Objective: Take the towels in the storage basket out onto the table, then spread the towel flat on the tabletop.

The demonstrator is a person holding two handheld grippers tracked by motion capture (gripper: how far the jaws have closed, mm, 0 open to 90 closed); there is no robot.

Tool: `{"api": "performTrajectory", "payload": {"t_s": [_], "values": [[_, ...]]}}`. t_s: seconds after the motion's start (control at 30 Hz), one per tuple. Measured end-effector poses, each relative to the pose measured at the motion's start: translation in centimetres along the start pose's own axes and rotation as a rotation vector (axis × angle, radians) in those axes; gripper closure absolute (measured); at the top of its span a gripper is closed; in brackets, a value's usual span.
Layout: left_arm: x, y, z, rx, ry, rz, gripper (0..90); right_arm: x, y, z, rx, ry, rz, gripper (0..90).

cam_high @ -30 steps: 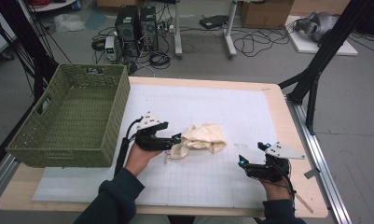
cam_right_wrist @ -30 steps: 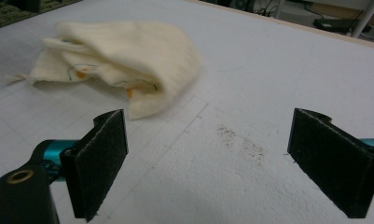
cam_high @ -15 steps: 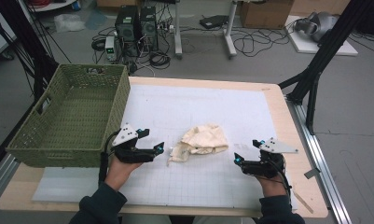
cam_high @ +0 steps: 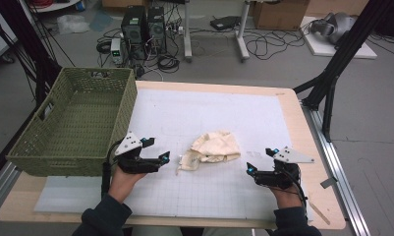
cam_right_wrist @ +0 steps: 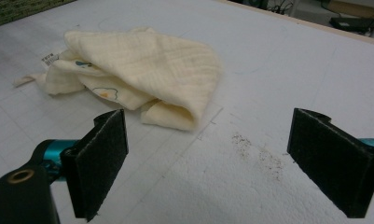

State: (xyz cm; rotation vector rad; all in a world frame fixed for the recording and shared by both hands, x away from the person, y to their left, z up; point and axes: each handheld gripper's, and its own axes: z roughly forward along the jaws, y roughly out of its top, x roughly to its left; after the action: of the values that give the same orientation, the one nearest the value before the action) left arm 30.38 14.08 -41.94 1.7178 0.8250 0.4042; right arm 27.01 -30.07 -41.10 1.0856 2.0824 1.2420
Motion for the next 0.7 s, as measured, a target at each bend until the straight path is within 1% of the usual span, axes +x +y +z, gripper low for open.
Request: {"api": "performTrajectory", "payload": {"t_s": [0.13,0.27,0.3,0.37,0.47,0.5,0.53,0.57,0.63,0.7], "values": [[0.2,0.1,0.1,-0.003,-0.004,-0.007,20.5,-0.1,-0.1,0.0,0.003,-0.002,-0.002,11.5],[0.1,0.0,0.3,0.01,-0.005,-0.007,20.4,-0.1,-0.1,-0.1,-0.002,-0.005,0.003,11.5],[0.1,-0.1,0.4,0.022,-0.006,-0.001,20.6,-0.1,-0.1,0.0,0.001,-0.005,-0.001,11.5],[0.2,-0.1,0.5,0.033,-0.006,-0.007,22.3,-0.1,-0.1,0.1,0.006,-0.005,-0.006,11.5],[0.3,-0.2,0.7,0.041,-0.029,-0.005,25.0,0.0,-0.1,0.1,0.01,-0.007,-0.009,11.5],[0.3,-0.2,0.8,0.043,-0.031,-0.006,26.4,-0.1,-0.1,0.2,0.015,-0.005,-0.013,11.5],[0.3,-0.2,0.9,0.043,-0.036,-0.007,26.7,0.0,-0.1,0.1,0.02,-0.005,-0.006,11.5],[0.2,-0.1,1.0,0.043,-0.041,-0.005,26.9,0.0,-0.2,0.1,0.015,-0.007,-0.013,11.5],[0.0,-0.1,1.3,0.046,-0.054,0.001,29.1,-0.1,-0.3,0.0,0.015,-0.007,-0.007,11.5],[-0.2,-0.2,1.6,0.06,-0.066,0.014,29.2,-0.2,-0.4,0.1,0.018,-0.006,-0.006,11.5]]}}
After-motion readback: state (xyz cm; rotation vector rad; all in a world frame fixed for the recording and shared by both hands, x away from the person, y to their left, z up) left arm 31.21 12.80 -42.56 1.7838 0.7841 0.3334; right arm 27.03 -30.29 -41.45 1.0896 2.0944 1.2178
